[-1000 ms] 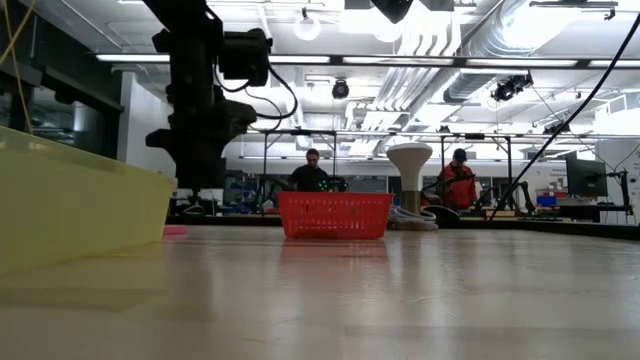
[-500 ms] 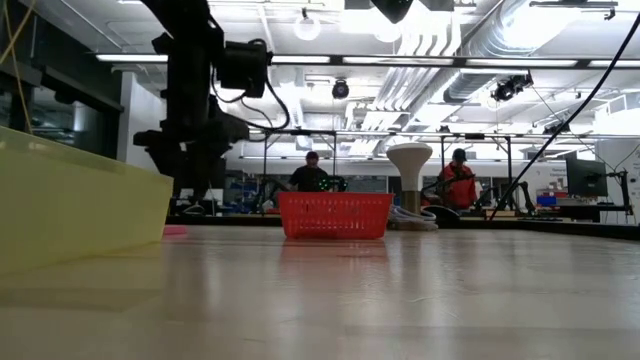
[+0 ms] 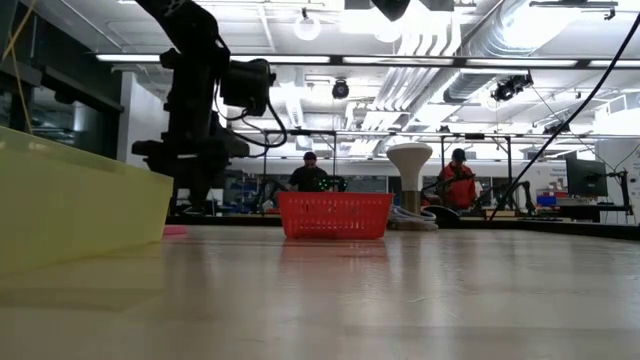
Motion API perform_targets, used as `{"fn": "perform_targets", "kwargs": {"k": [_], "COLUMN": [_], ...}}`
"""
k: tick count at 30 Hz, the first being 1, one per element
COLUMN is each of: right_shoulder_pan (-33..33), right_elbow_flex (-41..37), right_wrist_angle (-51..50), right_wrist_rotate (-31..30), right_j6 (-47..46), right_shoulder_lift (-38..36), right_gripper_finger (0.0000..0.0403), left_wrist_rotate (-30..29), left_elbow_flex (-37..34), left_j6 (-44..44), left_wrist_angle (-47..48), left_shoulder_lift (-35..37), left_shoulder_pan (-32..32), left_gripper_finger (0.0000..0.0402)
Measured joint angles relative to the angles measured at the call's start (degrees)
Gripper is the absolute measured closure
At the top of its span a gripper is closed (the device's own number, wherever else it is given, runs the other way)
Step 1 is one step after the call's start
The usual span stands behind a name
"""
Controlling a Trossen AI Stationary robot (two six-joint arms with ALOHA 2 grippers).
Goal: Pick & Place School Supplies
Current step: Put the pink eraser into the red bin
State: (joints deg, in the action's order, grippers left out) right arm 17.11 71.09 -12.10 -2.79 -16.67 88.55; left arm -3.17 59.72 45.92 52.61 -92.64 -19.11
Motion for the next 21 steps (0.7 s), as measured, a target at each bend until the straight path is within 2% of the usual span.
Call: {"fn": "perform_targets", "kwargs": {"k": [10,21], "right_shoulder_pan": [0.01,0.00], "right_elbow_flex": [0.00,0.00], "right_wrist_angle": [0.35,0.34], "right_wrist_rotate": [0.00,0.00], "right_j6": [0.00,0.00], "right_shoulder_lift": [0.00,0.00], "right_gripper_finger": [0.0254,0.0254], "left_wrist_rotate": [0.03,0.08], "left_elbow_flex": [-3.82,-5.71], "left_j6": [2.05,-0.89], "left_wrist_angle": [-0.86,-5.35], "left_shoulder_lift": [0.24,0.31], "left_shoulder_pan": [-0.35,-2.64], "left_gripper_finger": [0.0157,0.0157]}}
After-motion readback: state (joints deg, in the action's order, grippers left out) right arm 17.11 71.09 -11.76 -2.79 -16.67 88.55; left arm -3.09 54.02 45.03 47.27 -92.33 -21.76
